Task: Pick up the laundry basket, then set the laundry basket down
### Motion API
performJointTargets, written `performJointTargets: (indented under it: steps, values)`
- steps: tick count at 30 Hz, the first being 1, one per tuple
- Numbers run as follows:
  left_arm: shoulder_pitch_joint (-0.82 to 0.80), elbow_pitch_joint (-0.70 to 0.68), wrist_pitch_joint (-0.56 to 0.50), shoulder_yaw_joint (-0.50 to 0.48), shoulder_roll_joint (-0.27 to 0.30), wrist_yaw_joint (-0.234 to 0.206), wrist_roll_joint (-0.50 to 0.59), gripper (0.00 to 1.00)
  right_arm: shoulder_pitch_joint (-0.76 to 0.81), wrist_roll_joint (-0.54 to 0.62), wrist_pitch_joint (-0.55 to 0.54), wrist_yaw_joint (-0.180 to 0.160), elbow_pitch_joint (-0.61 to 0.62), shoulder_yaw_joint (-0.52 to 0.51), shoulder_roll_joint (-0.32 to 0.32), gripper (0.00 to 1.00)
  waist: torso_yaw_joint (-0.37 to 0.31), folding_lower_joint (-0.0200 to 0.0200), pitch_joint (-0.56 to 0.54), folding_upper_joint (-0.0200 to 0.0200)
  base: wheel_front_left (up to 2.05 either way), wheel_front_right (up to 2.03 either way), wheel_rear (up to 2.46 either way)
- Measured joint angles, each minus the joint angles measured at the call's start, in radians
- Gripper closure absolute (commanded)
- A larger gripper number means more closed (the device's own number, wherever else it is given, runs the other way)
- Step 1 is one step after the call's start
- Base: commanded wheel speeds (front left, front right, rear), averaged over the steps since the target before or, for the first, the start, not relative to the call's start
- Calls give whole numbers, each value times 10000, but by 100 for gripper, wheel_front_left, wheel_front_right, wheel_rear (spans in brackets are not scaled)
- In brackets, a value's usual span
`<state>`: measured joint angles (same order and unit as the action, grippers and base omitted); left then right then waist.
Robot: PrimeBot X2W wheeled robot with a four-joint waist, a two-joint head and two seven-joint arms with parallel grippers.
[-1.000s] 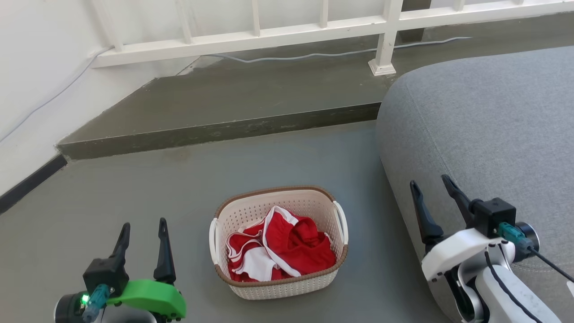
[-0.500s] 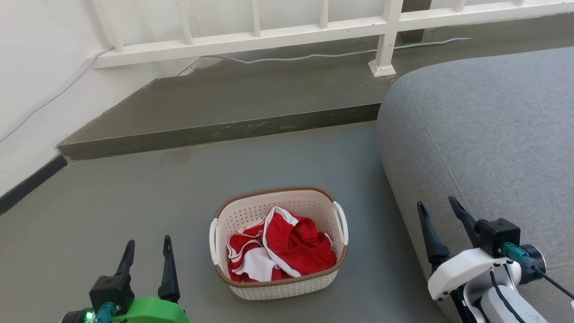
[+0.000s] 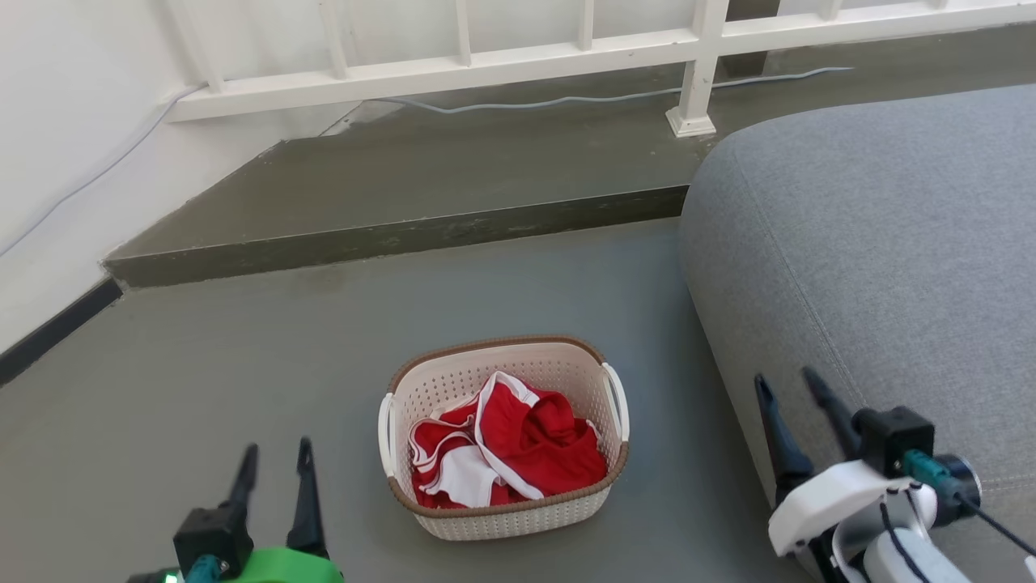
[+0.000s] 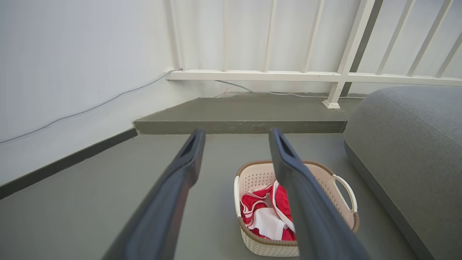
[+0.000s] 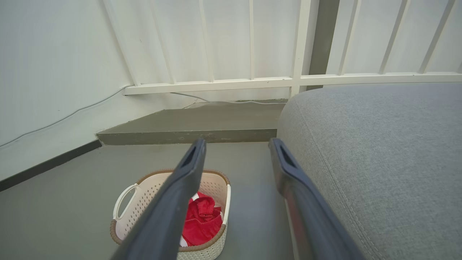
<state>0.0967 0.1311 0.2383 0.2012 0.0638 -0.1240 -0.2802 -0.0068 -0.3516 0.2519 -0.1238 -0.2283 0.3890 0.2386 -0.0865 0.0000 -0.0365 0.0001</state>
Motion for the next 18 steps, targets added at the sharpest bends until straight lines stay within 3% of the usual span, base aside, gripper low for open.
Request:
performJointTargets:
  steps: [10, 18]
  values:
    - [183, 504, -56, 4, -163, 105, -449, 100, 438, -433, -63, 121, -370, -36, -272, 100, 43, 0, 23, 0, 0, 0, 0]
    - [182, 495, -284, -111, -163, 286, -1866, 100, 436, -1847, -307, 349, -259, -407, -497, 100, 135, 0, 66, 0, 0, 0, 0]
